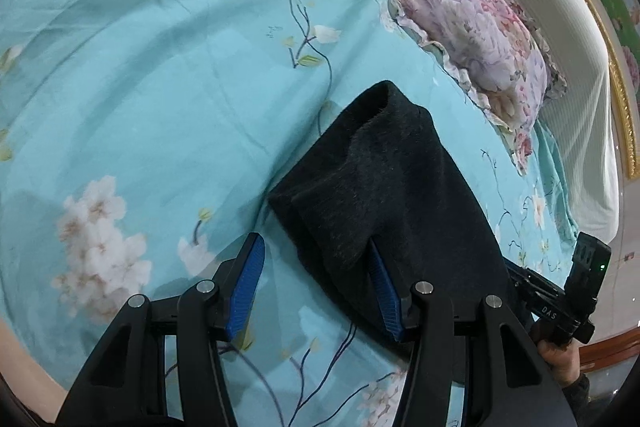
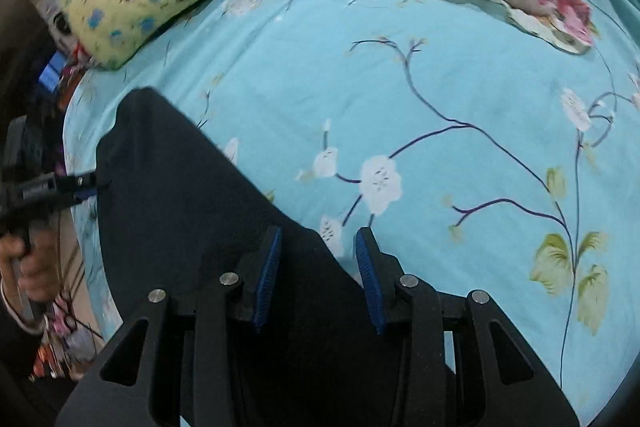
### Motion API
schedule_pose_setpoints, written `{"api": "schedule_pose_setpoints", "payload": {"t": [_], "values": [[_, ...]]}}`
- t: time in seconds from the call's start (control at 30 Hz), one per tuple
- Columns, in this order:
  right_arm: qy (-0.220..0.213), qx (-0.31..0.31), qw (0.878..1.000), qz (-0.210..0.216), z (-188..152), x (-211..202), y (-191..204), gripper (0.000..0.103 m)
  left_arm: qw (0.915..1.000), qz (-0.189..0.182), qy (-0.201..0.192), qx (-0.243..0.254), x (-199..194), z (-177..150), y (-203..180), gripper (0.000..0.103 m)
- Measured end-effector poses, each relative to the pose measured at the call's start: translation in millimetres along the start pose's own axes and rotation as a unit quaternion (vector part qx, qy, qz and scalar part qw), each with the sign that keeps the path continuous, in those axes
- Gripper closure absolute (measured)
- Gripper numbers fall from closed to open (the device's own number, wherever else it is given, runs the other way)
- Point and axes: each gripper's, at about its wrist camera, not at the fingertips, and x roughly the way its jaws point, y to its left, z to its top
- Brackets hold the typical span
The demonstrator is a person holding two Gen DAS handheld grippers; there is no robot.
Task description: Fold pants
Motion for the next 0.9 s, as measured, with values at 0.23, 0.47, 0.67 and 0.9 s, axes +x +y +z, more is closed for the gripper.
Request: {"api": "schedule_pose_setpoints", "payload": {"t": [0.23, 0.47, 0.67, 0.9], "values": [[0.035, -0.044, 0.998, 0.020, 7, 10, 7, 0.084, 0.9988, 0.015, -0.013, 0.046, 14, 4, -22, 0.072], [-0.030, -0.062, 0.997, -0.028, 11, -28, 19, 0.093, 0.9951, -0.051, -0.049, 0.069, -30, 8, -29, 0.084], [-0.087, -0.041, 0.994, -0.058, 13, -51, 23, 0.095, 0.9912, -0.056, -0.065, 0.101, -39, 9, -34, 0.085], [-0.064, -0.005, 0.995, -0.076, 11, -14, 13, 0.091, 0.9933, -0.020, -0.036, 0.108, -7, 10, -18, 0.074]]}}
